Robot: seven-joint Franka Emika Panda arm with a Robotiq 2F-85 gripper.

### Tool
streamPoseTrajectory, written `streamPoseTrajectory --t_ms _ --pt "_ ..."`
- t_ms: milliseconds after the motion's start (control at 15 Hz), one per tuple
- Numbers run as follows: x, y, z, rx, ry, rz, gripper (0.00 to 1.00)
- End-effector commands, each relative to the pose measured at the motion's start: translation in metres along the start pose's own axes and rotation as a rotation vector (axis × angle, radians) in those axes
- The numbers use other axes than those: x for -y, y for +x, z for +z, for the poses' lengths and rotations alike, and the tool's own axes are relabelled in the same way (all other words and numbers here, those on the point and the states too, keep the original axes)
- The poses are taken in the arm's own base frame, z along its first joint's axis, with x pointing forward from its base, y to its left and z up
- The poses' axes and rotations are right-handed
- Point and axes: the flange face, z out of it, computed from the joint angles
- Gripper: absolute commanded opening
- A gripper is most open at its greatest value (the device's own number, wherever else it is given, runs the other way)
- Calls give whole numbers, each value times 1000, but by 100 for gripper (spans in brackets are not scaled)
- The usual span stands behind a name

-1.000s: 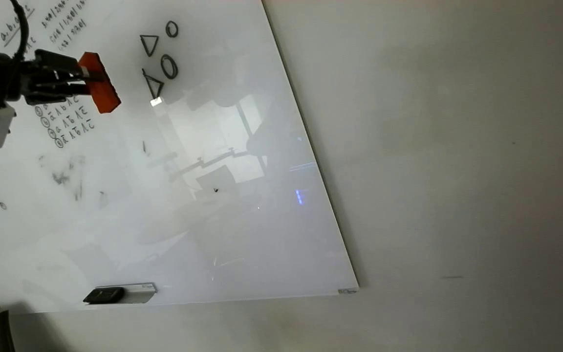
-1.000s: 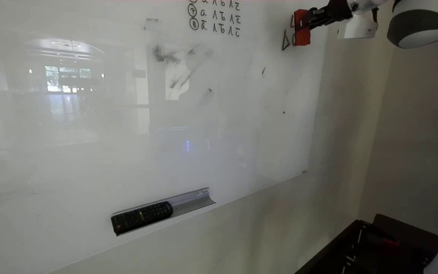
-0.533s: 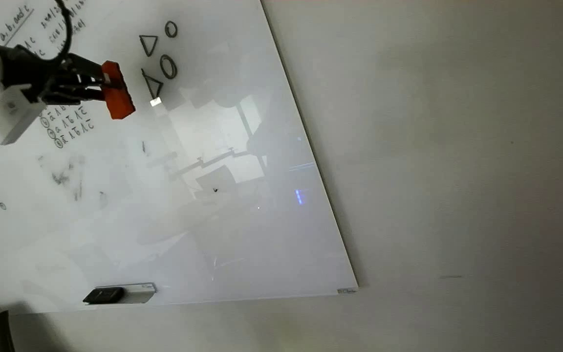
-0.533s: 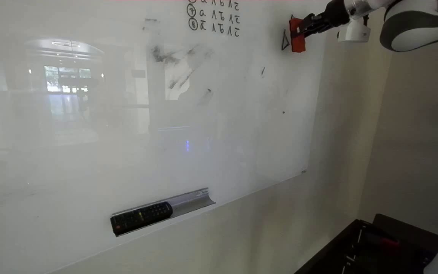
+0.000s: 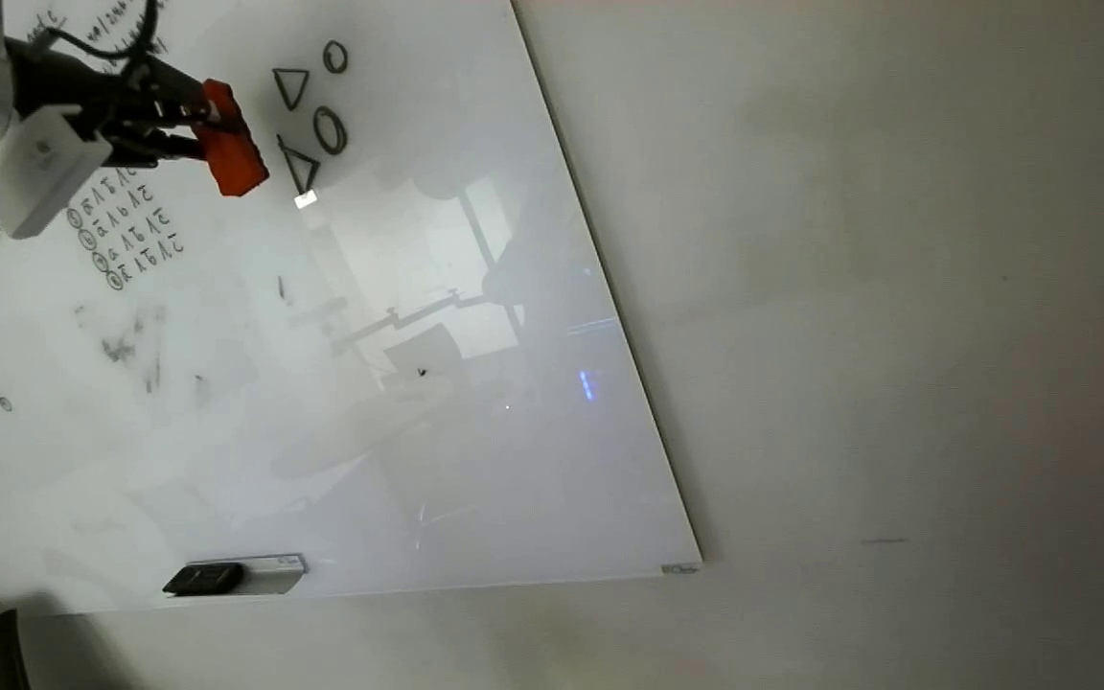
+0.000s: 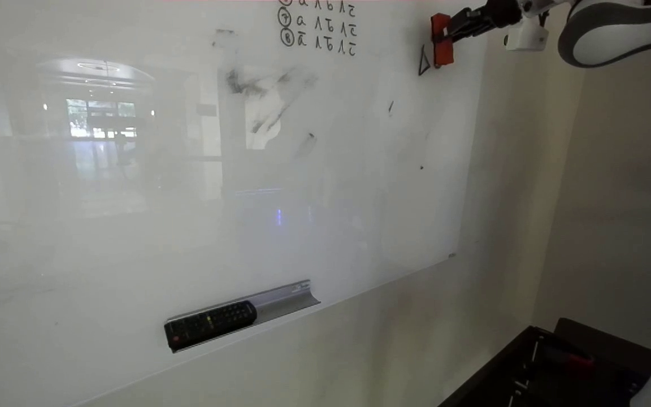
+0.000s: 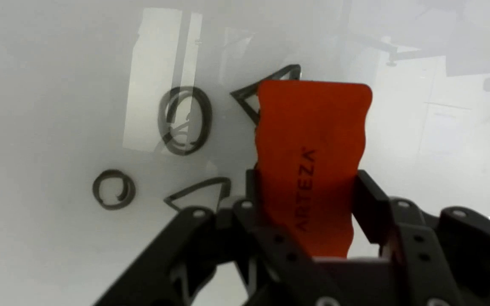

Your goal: Pick up the eraser and wipe the white board with it.

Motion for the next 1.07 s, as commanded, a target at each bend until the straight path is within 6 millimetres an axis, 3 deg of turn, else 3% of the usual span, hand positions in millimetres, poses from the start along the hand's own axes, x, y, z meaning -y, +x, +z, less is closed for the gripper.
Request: streamPoseTrajectory --t_ms 0,67,133,267,333,533,1000 --pt "-9 14 10 -78 -39 -5 29" --pt "-14 17 10 -95 -69 15 29" --pt "-10 5 2 -60 -31 8 54" --pt "-15 9 5 -73 -62 19 54" --pt "-15 10 6 -72 -68 17 29" --pt "-16 5 21 -44 5 42 29" --pt "-49 10 42 -56 105 94 29"
